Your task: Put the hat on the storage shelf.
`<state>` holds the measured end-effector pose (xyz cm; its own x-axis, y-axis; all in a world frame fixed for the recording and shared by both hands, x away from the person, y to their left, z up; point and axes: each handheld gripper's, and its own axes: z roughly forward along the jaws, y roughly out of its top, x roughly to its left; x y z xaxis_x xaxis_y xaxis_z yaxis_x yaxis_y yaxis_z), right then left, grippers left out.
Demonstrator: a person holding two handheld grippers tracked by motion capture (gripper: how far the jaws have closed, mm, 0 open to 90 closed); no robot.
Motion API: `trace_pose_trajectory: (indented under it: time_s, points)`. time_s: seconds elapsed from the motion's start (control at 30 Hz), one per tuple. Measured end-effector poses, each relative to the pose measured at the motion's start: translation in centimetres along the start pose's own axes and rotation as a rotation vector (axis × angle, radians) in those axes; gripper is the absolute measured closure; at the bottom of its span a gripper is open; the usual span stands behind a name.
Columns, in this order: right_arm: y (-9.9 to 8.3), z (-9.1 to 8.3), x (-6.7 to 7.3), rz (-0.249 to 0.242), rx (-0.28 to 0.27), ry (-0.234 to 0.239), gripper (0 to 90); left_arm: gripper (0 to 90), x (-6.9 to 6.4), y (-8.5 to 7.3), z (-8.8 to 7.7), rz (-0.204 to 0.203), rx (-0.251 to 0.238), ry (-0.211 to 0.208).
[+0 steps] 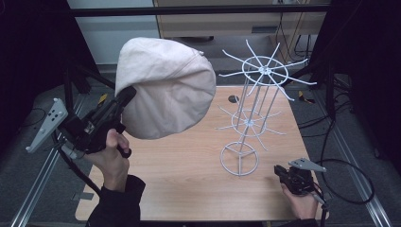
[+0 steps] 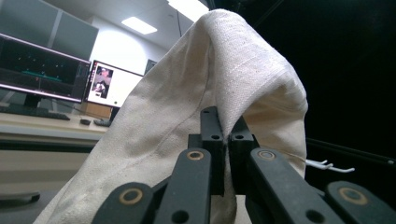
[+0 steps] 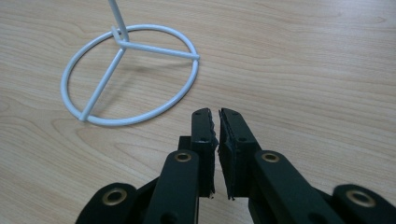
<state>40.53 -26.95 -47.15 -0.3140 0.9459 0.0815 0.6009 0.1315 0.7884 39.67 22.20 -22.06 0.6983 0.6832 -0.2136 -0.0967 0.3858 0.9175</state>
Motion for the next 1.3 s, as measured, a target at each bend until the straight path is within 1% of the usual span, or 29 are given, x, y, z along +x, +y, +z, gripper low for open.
trace_pose_trajectory:
  time_s: [0.03,0.07,0.1,0.13,0.17,0.2,0.27,0.3,0.33,0.4,0.43,0.53,0.57,0.63,0.67,0.7,0.73,0.8,0.83,0.9,1.0,1.03,1.07,1.1,1.13,1.17,1.27,1.3]
  points:
    - [0.0,0.0,-0.1,-0.011,-0.002,-0.001,84.2,89.0,-0.1,0.1,0.2,0.000,-0.003,-0.003]
    - [0.0,0.0,-0.1,-0.010,-0.002,-0.001,84.3,89.0,-0.4,0.2,0.6,0.000,-0.005,-0.011]
    - [0.0,0.0,-0.1,-0.014,-0.001,-0.001,84.2,89.0,-0.4,0.2,0.6,0.000,-0.005,-0.011]
    - [0.0,0.0,-0.1,-0.013,-0.001,-0.001,84.3,89.0,-0.6,0.2,1.1,0.000,-0.008,-0.020]
    - [0.0,0.0,-0.1,-0.013,-0.001,-0.001,84.3,89.0,-0.6,0.2,1.1,0.000,-0.008,-0.020]
    - [0.0,0.0,-0.1,-0.013,-0.002,0.001,84.3,89.0,-0.9,0.2,1.7,0.001,-0.007,-0.022]
    - [0.0,0.0,-0.1,-0.013,-0.002,0.000,84.3,89.0,-1.0,0.2,1.9,0.000,-0.008,-0.027]
    - [0.0,0.0,-0.1,-0.013,-0.002,0.000,84.3,89.0,-1.2,0.2,2.4,-0.002,-0.011,-0.034]
    - [0.0,0.0,-0.1,-0.015,-0.003,-0.001,84.2,89.0,-1.2,0.2,2.4,-0.002,-0.011,-0.034]
    - [0.0,0.0,-0.1,-0.012,-0.002,0.000,84.3,89.0,-1.5,0.1,3.0,0.000,-0.006,-0.041]
    - [0.0,0.1,-0.1,-0.013,-0.002,0.001,84.3,89.0,-1.6,-0.2,3.6,-0.001,0.002,-0.045]
    - [0.0,0.0,-0.1,-0.011,-0.003,0.002,84.2,88.9,-1.9,-0.8,4.5,-0.007,0.019,-0.053]
    - [0.0,0.1,-0.1,-0.016,-0.006,0.000,84.2,89.0,-1.9,-0.8,4.5,-0.007,0.019,-0.053]
    - [0.0,0.1,-0.1,-0.015,-0.006,0.000,84.3,89.0,-2.0,-1.3,5.0,-0.009,0.028,-0.057]
    - [0.0,0.0,-0.1,-0.012,-0.005,0.002,84.3,89.0,-2.0,-1.8,5.5,-0.016,0.038,-0.060]
    - [0.0,0.0,-0.1,-0.012,-0.005,0.002,84.3,88.9,-2.0,-1.8,5.5,-0.016,0.038,-0.060]
    - [0.1,0.0,-0.1,-0.012,-0.006,0.005,84.2,89.0,-1.9,-2.4,5.8,-0.022,0.046,-0.065]
    - [0.1,0.0,-0.1,-0.011,-0.008,0.006,84.2,88.9,-1.9,-3.0,6.0,-0.024,0.056,-0.066]
    - [0.1,0.0,-0.1,-0.010,-0.008,0.006,84.2,88.9,-1.9,-3.0,6.0,-0.024,0.056,-0.066]
    - [0.1,0.0,-0.1,-0.013,-0.007,0.007,84.2,88.9,-1.6,-3.8,6.3,-0.040,0.076,-0.068]
    - [0.1,0.0,-0.1,-0.010,-0.008,0.008,84.2,88.9,-1.3,-4.2,6.4,-0.041,0.086,-0.064]
    - [0.1,0.0,-0.1,-0.010,-0.008,0.007,84.2,88.8,-1.0,-4.7,6.2,-0.043,0.098,-0.060]
    - [0.1,0.0,-0.1,-0.010,-0.008,0.007,84.2,88.8,-1.0,-4.7,6.2,-0.043,0.098,-0.060]
    - [0.1,0.0,-0.1,-0.013,-0.007,0.006,84.2,88.8,-0.6,-5.1,6.1,-0.042,0.116,-0.052]
    - [0.1,0.0,-0.2,-0.017,-0.008,0.003,84.1,88.7,-0.6,-5.1,6.1,-0.042,0.116,-0.052]
    - [0.1,0.0,-0.1,-0.018,-0.008,0.003,84.1,88.7,-0.1,-5.6,5.9,-0.044,0.139,-0.048]
    - [0.0,0.1,-0.1,-0.018,-0.006,0.003,84.0,88.6,0.6,-6.4,5.7,-0.048,0.171,-0.044]
    - [0.0,0.1,-0.1,-0.018,-0.006,0.003,84.0,88.6,0.6,-6.4,5.7,-0.048,0.171,-0.044]
